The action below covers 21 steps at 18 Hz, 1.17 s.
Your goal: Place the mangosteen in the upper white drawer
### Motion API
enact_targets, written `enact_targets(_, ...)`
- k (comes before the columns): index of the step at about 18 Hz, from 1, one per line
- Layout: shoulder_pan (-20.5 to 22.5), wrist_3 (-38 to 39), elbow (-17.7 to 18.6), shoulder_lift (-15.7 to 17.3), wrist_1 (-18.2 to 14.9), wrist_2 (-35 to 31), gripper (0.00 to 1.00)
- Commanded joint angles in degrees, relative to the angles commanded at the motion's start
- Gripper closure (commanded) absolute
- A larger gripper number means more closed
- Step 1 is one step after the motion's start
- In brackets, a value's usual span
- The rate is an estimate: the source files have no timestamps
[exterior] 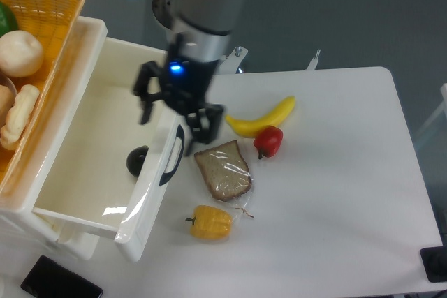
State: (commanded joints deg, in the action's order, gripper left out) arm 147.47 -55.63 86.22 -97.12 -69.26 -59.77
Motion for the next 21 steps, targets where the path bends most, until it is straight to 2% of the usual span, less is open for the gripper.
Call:
enact_targets(4,5.3,-0.7,1.5,-0.6,0.1,-0.3,0.0)
enact_targets(6,7.1,-4.4,2.3,-3.0,0.3,-1.1,0.0)
enact_targets(9,9.3,-16.0,2.3,-5.8,0.4,-11.5,0.0)
enact_targets(12,10.4,-23.6,2.3,-9.7,0.4,-19.1,0.0)
enact_targets(14,10.6,-25.0,1.8,-12.3,1.2,-20.0,0.0)
enact_targets(19,10.8,-41.0,0.4,-18.2,1.8,-25.9,0.0)
enact_targets(21,10.7,-42.9,0.0,-19.7,2.9,-26.2,0.0)
